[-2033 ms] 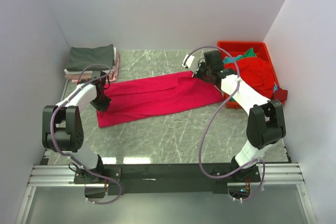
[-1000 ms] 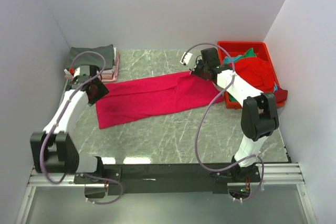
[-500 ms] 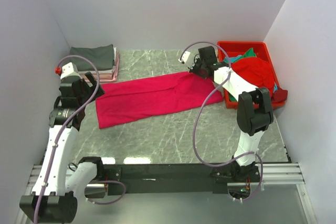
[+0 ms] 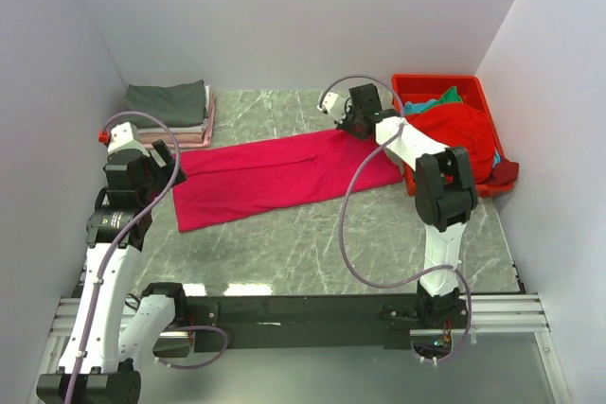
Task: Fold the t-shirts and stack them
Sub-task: Fold the tshirt
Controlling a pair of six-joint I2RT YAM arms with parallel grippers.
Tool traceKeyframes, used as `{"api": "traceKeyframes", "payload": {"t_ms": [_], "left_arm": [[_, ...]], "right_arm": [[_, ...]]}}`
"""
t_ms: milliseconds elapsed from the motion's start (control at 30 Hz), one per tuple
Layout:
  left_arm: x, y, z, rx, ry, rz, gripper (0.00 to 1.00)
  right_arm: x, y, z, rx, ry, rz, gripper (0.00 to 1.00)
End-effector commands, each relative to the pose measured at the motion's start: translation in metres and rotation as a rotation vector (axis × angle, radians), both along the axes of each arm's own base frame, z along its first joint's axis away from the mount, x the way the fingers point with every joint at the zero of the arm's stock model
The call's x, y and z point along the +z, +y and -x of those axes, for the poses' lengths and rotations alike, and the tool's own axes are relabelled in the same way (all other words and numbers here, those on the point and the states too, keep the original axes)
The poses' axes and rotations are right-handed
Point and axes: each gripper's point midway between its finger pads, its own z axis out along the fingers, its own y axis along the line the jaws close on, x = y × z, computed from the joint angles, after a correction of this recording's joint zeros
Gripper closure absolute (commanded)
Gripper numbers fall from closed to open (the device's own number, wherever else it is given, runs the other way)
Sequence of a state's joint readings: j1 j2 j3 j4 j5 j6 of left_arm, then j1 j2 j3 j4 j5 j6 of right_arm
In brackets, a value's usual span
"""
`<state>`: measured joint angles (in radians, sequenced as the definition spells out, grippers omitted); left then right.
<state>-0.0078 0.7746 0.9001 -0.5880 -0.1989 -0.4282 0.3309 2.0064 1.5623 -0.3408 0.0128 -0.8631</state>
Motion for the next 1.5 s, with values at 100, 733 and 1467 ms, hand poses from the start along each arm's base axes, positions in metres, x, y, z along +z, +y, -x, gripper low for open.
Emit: {"api": "traceKeyframes", "payload": {"t_ms": [100, 733, 1467], "left_arm": [[0.0, -0.002, 0.001, -0.024, -0.03, -0.011, 0.14], [-0.069, -0.036, -0.003, -0.028, 0.094, 0.273, 0.11], [0.066, 0.053, 0.061, 0.367, -0.288, 0.083, 0.05]], "right_arm": [[0.033, -0.012, -0.051, -0.267, -0.283, 0.009, 0.56], [0.012, 0.031, 0.168, 0.28, 0.484, -0.293, 0.38], [0.015, 0.402, 0.279, 0.783, -0.266, -0.166, 0.38]]}}
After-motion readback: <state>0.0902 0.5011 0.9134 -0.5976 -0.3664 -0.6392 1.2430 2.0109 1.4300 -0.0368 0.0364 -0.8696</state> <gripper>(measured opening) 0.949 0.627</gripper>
